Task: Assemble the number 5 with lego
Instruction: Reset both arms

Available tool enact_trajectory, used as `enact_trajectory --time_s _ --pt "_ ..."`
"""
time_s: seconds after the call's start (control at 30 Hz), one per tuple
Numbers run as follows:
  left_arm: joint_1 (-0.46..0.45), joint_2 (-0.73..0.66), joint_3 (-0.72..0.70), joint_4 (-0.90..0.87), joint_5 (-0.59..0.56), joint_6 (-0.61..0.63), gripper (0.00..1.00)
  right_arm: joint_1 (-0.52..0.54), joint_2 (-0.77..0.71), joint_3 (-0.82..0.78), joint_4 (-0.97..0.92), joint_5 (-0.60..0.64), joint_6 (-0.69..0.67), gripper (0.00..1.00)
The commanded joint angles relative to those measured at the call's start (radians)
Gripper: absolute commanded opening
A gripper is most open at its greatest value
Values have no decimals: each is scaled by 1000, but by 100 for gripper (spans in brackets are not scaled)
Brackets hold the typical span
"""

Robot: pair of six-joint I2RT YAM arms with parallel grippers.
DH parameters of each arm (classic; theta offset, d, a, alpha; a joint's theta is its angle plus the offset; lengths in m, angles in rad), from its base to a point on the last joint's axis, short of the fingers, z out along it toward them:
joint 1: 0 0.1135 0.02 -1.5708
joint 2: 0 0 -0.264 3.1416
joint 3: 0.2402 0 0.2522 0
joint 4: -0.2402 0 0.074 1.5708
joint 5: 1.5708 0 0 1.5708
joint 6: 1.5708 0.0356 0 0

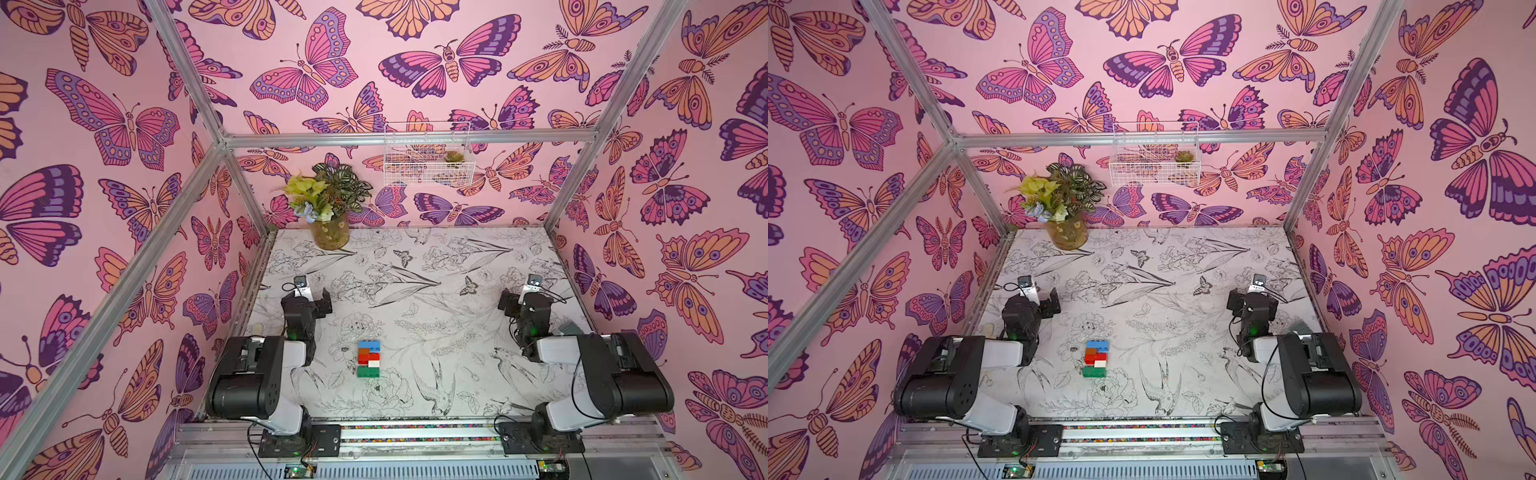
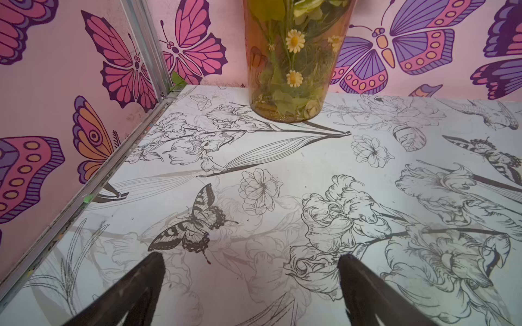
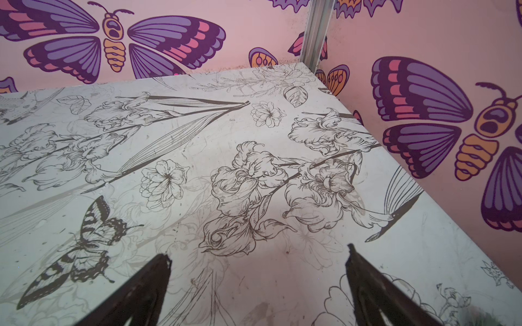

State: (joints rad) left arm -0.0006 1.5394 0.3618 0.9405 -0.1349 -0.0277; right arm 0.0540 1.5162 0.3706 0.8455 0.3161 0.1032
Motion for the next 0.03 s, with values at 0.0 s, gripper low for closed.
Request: enact_trajectory --time_s 0.0 --pt "-4 4 -7 -9 -25 -5 99 -5 -15 10 -1 -4 -7 99"
